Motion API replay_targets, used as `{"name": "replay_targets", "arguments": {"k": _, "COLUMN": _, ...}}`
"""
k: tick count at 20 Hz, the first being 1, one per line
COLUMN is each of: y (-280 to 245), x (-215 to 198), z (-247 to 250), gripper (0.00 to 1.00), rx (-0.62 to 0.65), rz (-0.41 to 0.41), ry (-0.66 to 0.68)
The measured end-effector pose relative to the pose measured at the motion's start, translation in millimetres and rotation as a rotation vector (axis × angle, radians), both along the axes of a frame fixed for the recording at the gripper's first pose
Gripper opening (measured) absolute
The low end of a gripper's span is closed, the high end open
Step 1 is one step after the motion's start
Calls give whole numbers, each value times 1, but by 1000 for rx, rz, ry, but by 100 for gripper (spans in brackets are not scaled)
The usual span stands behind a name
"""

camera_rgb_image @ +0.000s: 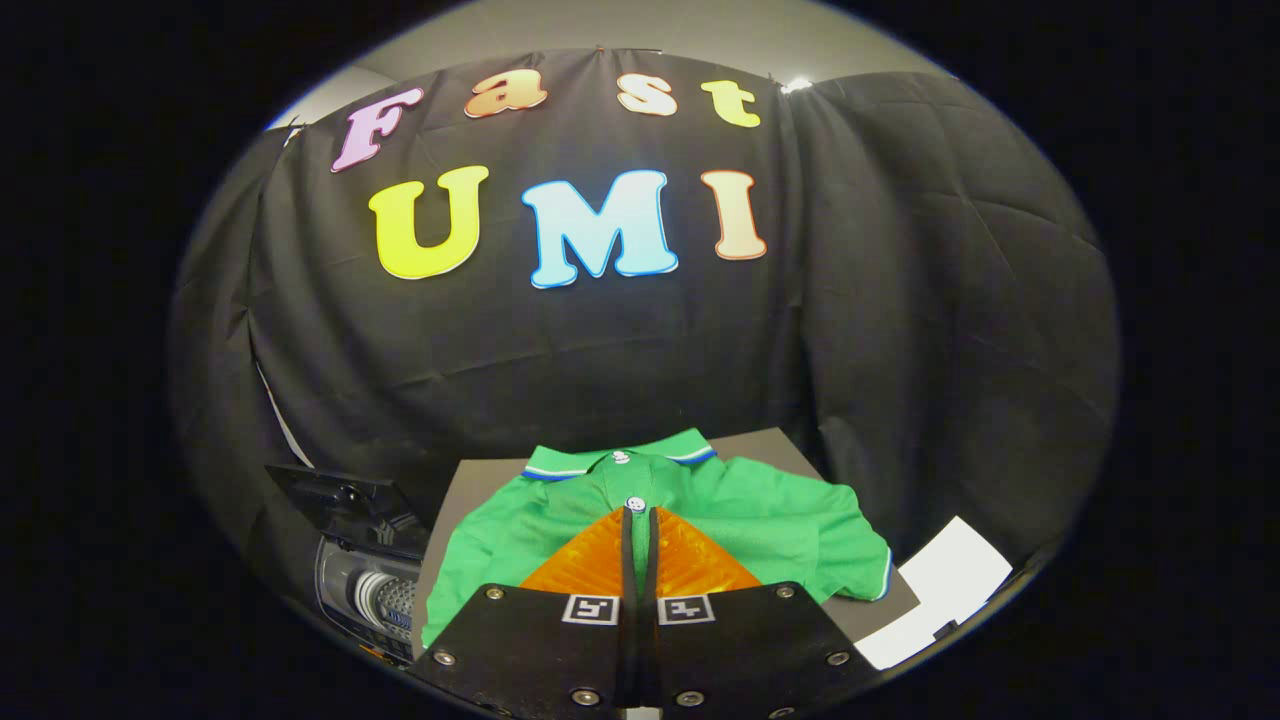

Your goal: Put the clothes into the washing machine and then close the washing machine lid.

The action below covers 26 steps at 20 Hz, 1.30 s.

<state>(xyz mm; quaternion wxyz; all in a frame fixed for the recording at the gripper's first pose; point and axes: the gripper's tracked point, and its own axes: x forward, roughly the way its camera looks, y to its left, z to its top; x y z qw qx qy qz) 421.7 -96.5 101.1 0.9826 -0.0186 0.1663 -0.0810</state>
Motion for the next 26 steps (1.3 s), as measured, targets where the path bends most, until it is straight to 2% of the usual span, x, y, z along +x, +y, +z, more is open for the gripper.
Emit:
{"name": "replay_targets", "arguments": {"k": 4, "y": 24, "x": -9, "z": 31, "gripper": 0, "rx": -38, "rz": 7, "ry": -70}}
{"name": "replay_targets", "arguments": {"k": 12, "y": 82, "x": -19, "z": 89, "gripper": 0, "rx": -89, "rz": -40, "ry": -194}}
{"name": "replay_targets", "arguments": {"k": 19, "y": 138, "x": -24, "z": 92, "gripper": 0, "rx": -122, "rz": -32, "ry": -212}}
{"name": "replay_targets", "arguments": {"k": 26, "y": 207, "x": -31, "z": 91, "gripper": 0, "rx": -125, "rz": 19, "ry": -216}}
